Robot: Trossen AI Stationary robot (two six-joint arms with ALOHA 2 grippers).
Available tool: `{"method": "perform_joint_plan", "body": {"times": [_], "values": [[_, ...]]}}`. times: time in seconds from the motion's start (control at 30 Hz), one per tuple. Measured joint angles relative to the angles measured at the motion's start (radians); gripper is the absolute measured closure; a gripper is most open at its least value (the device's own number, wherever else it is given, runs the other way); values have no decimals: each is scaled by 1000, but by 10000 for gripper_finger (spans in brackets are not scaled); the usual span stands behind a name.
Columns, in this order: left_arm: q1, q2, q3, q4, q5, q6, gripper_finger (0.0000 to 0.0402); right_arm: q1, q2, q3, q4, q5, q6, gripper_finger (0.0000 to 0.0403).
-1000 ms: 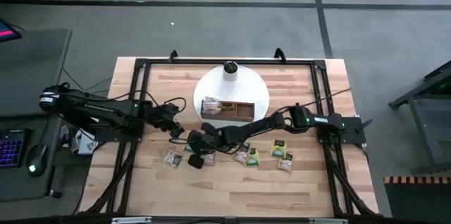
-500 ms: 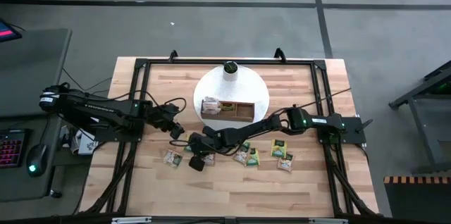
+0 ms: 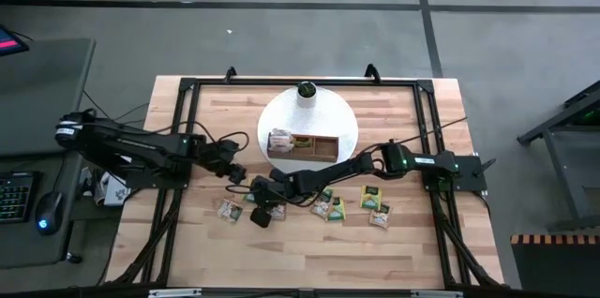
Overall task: Pick & Place Tea
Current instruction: Put the yellow tea bag into the middle section of the wooden organizer
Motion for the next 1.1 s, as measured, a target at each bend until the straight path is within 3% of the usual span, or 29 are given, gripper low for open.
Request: {"method": "perform_joint_plan", "body": {"times": [0.5,0.83,1.1], "values": [[0,191,1,166,64,-21,222,5,2,-2,5,1,3,403],[0,220,1,297,100,-26,222,6,3,-3,10,0,2,403],[0,220,1,289,113,-27,222,6,3,-3,12,2,2,403]]}}
